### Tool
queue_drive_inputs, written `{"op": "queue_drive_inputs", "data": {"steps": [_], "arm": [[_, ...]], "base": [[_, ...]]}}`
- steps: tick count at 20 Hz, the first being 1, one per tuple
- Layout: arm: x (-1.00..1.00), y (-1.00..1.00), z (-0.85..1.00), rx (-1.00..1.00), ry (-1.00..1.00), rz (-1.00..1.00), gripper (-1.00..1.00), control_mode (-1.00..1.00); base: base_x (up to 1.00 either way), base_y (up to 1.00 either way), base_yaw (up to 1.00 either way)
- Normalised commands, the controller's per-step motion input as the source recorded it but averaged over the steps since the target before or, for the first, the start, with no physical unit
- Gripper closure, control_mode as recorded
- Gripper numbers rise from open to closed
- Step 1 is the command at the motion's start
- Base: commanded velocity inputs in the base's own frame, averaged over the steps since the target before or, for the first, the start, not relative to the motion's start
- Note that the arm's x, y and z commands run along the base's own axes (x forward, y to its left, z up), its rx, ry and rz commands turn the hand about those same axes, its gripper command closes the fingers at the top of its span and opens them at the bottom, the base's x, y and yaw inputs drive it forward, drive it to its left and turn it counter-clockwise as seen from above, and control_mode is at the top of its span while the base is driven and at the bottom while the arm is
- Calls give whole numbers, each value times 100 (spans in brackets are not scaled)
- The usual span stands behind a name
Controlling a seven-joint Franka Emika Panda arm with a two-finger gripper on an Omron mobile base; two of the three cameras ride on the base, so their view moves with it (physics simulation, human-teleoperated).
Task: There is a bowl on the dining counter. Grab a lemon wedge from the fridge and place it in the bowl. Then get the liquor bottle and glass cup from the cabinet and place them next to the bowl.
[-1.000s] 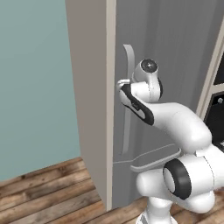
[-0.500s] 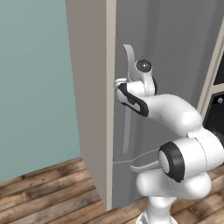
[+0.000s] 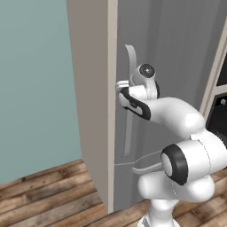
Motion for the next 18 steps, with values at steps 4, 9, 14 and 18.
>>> {"op": "queue_drive_inputs", "data": {"steps": [4, 9, 14, 18], "arm": [[4, -16, -6, 0, -6, -2, 100, -100], [-21, -74, 0, 0, -7, -7, 100, -100], [-67, -100, 0, 1, -5, -10, 100, -100], [-88, -100, 0, 3, 0, -10, 100, -100]], "base": [[0, 0, 0], [0, 0, 0], [0, 0, 0], [0, 0, 0]]}}
